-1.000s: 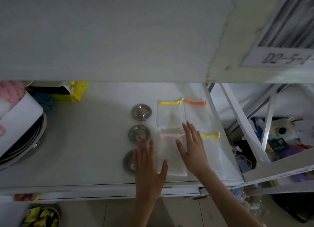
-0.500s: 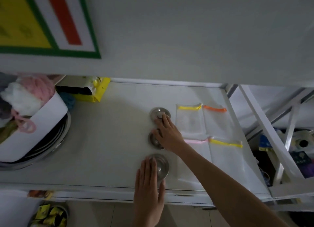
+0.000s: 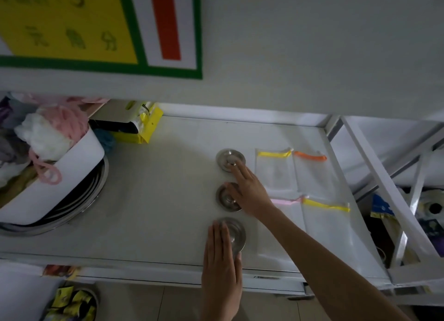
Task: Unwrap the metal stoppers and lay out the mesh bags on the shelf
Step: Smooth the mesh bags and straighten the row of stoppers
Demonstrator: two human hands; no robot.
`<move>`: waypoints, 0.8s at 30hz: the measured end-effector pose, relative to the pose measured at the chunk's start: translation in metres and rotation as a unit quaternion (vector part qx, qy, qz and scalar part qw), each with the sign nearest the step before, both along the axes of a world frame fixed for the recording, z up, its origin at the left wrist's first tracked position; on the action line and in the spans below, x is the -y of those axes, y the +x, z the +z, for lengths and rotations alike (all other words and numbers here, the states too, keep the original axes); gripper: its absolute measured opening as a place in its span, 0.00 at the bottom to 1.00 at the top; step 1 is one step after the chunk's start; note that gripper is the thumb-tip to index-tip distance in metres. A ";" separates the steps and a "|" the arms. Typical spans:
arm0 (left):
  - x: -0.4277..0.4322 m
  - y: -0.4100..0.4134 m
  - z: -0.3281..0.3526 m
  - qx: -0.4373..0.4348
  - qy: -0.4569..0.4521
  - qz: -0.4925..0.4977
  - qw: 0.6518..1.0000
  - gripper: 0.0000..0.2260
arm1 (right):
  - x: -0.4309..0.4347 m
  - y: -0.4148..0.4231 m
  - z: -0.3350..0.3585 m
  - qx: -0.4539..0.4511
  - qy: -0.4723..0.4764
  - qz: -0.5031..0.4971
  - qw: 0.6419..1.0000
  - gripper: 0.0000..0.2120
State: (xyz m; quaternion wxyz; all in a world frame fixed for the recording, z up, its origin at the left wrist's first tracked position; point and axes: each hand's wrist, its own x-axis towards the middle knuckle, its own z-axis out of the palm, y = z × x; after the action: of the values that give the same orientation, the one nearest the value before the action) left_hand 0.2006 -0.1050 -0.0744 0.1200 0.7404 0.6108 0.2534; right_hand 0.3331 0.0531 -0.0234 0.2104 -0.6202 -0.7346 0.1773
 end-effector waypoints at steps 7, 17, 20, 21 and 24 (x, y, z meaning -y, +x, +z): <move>-0.004 0.006 -0.006 0.008 -0.005 0.012 1.000 0.27 | 0.052 0.005 -0.022 0.007 0.011 0.053 0.999 0.28; -0.013 0.011 -0.007 0.087 -0.025 0.020 0.996 0.31 | 0.036 0.009 -0.020 -0.035 0.000 0.014 0.999 0.27; -0.015 0.012 -0.004 0.117 -0.029 0.027 0.992 0.31 | 0.033 0.010 -0.019 -0.044 -0.010 0.019 0.999 0.28; -0.015 0.011 -0.003 0.129 -0.031 0.028 0.991 0.31 | 0.033 0.011 -0.020 -0.046 -0.012 0.021 0.999 0.28; -0.017 0.008 0.000 0.169 -0.030 0.028 0.985 0.32 | 0.034 0.011 -0.020 -0.053 -0.010 0.024 0.998 0.26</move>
State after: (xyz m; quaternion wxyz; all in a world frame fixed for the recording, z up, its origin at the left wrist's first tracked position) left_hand 0.2088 -0.0879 -0.0748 0.2364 0.6654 0.6098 0.3598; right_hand 0.3446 0.0195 -0.0436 0.2385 -0.5942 -0.7354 0.2218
